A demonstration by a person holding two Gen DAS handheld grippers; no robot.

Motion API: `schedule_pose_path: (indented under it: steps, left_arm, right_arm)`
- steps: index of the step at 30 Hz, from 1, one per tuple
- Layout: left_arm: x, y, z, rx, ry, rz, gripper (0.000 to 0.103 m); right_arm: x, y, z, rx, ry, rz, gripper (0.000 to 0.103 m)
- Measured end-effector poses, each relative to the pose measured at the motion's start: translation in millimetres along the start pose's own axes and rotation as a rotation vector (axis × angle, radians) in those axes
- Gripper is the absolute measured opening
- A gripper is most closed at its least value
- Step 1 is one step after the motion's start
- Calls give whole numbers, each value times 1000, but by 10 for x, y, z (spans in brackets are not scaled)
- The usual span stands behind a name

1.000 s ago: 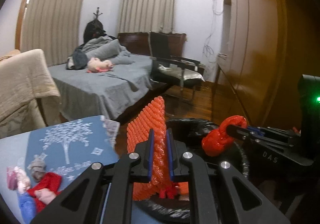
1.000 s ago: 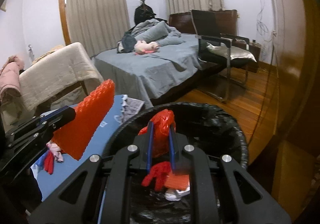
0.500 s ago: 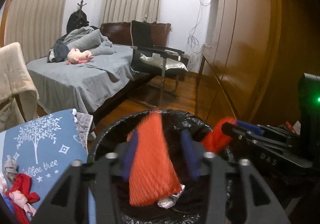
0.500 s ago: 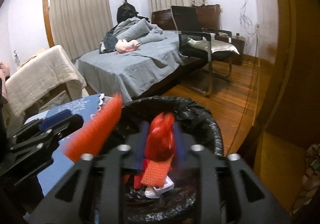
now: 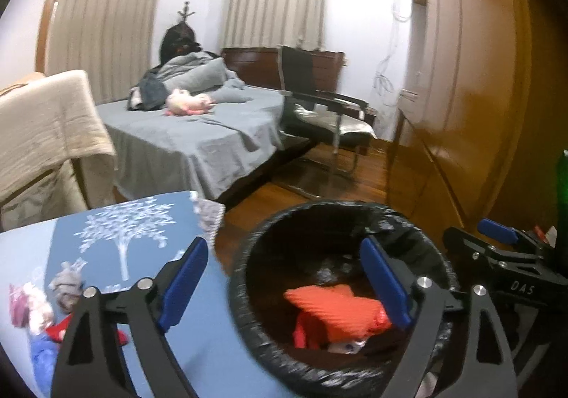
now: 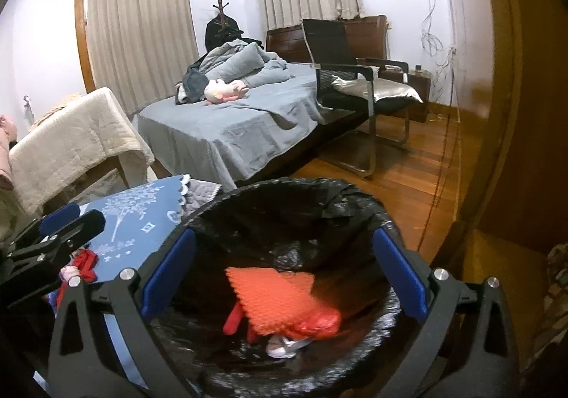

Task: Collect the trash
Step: 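Carry the red bag and foam sleeve over the black bin and open both tools, then move both tools back over the remaining trash on the table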

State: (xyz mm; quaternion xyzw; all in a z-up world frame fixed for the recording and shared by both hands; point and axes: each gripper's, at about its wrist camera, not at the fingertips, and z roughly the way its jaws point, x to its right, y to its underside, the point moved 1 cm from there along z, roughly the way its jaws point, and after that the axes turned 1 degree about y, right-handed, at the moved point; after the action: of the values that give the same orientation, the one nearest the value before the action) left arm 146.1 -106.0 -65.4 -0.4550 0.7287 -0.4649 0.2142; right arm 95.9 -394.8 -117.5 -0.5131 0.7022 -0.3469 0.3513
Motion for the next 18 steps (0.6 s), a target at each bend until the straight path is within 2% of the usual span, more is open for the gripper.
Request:
schedule_pose_path:
  steps: [18]
  left_arm:
    - [-939, 293, -596, 14, -239, -69, 89]
  right_arm:
    - [-892, 58, 117, -32, -132, -68, 98]
